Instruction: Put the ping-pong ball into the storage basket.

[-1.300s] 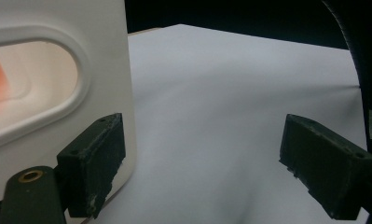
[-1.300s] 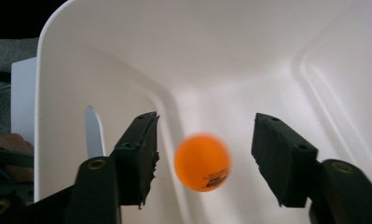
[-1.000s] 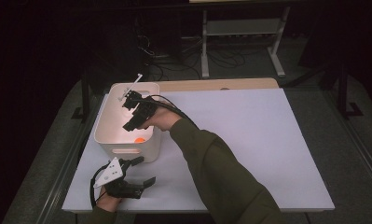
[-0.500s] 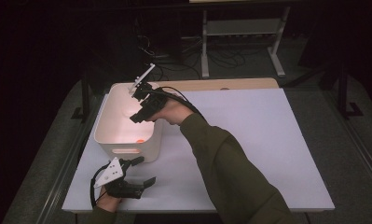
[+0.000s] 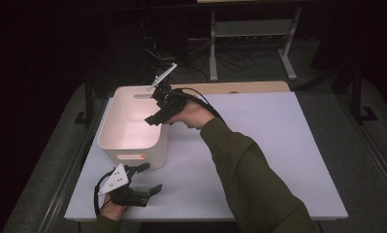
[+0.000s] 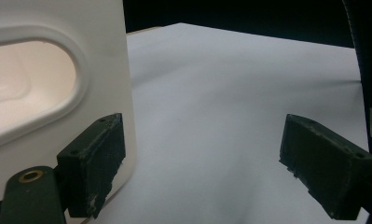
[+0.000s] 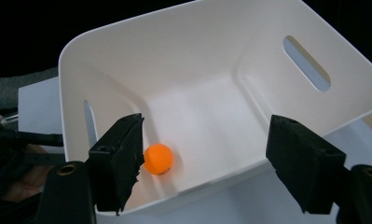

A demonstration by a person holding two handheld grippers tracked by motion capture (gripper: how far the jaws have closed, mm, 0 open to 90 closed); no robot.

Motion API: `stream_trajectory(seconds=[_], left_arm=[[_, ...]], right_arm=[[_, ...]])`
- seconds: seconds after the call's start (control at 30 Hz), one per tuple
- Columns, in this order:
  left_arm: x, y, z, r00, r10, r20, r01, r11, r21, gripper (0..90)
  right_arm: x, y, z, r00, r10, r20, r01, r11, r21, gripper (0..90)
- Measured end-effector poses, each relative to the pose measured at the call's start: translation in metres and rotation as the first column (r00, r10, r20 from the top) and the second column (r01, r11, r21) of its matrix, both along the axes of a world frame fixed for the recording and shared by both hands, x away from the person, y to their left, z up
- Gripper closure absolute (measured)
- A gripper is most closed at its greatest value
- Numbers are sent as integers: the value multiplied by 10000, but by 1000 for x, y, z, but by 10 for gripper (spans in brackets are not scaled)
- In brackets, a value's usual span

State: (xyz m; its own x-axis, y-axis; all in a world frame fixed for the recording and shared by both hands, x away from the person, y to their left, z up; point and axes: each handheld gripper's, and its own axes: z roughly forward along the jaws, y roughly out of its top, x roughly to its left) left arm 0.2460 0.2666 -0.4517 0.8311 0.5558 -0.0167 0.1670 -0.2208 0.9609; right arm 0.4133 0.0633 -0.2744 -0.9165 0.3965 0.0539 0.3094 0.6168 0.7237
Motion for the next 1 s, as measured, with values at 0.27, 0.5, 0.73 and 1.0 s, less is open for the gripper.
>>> stream_trajectory(seconds=[0.27, 0.5, 0.73, 1.0], left_arm=[[0, 0, 0, 10000, -5, -42, 5, 10000, 19, 140], [0, 0, 0, 10000, -3, -17, 3, 10000, 10, 140], [0, 0, 0, 10000, -6, -62, 6, 10000, 12, 140], [1, 0, 0, 10000, -14, -81, 15, 10000, 29, 140]], right_arm=[[2, -22, -3, 9994, -334, 60, 333, 9993, 163, 227], [2, -30, -10, 9989, -471, 49, 470, 9989, 93, 188], [2, -42, -18, 9966, -813, 105, 811, 9966, 148, 130], [2, -54, -28, 9901, -1385, 211, 1387, 9903, -73, 39]])
